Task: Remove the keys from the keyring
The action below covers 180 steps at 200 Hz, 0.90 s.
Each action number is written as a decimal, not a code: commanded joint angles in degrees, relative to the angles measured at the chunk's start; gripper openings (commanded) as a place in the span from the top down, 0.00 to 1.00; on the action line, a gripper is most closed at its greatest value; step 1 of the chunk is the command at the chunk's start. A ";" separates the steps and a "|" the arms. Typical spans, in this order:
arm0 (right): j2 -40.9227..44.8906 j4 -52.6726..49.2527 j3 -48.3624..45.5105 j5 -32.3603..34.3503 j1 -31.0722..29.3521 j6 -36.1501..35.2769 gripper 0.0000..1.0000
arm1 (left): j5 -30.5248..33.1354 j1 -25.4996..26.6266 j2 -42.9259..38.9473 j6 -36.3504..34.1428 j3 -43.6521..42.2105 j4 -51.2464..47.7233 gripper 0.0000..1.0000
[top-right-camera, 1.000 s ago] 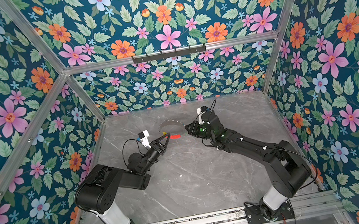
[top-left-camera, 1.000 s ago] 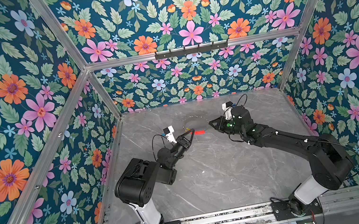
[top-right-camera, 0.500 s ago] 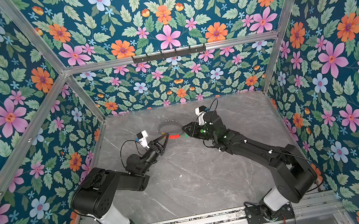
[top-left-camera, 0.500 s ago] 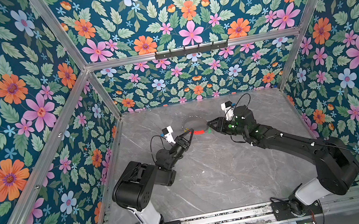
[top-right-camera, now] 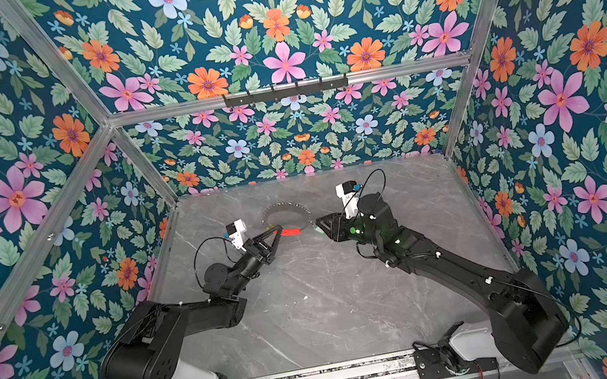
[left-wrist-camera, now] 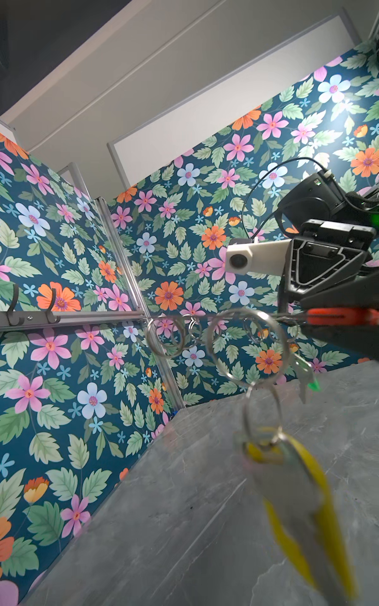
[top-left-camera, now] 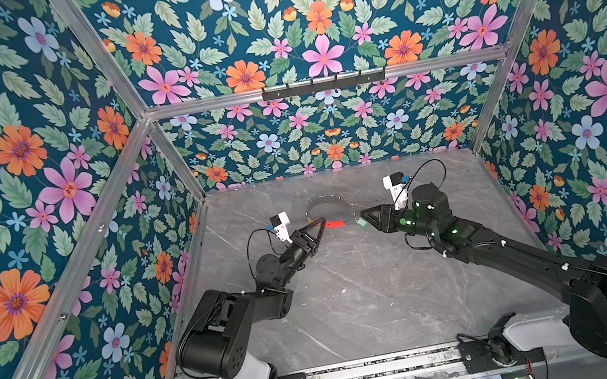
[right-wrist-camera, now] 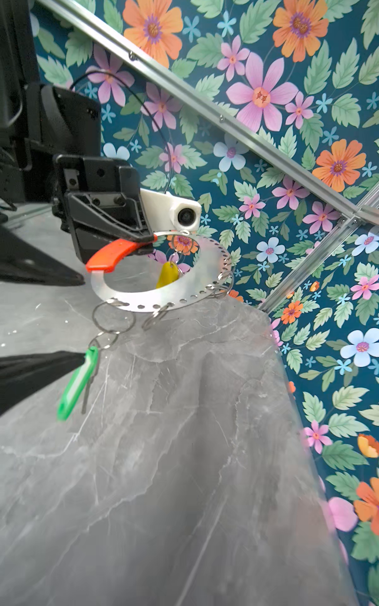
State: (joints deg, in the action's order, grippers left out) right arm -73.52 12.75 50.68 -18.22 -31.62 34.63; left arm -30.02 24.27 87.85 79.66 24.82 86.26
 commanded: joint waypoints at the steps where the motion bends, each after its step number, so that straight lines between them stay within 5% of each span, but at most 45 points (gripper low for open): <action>1: 2.82 -1.59 -0.75 0.86 0.05 -10.73 0.58 | -0.53 -0.10 -4.15 -3.54 -0.27 -6.96 1.00; 55: 5.29 0.55 -3.32 -3.46 0.06 -18.68 0.55 | 4.84 0.33 -20.20 -13.48 1.50 -32.13 1.00; 105: 4.86 6.88 -4.00 -9.82 -1.38 -18.02 0.56 | 8.43 2.11 -26.74 -17.62 3.04 -40.25 1.00; 180: 2.70 2.58 -0.43 4.81 -9.08 -25.90 0.56 | 9.04 4.90 -25.99 -19.28 5.59 -40.30 1.00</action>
State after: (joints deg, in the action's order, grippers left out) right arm -70.28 15.22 49.87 -19.75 -40.40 11.14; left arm -21.12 28.67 61.71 62.08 29.58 45.06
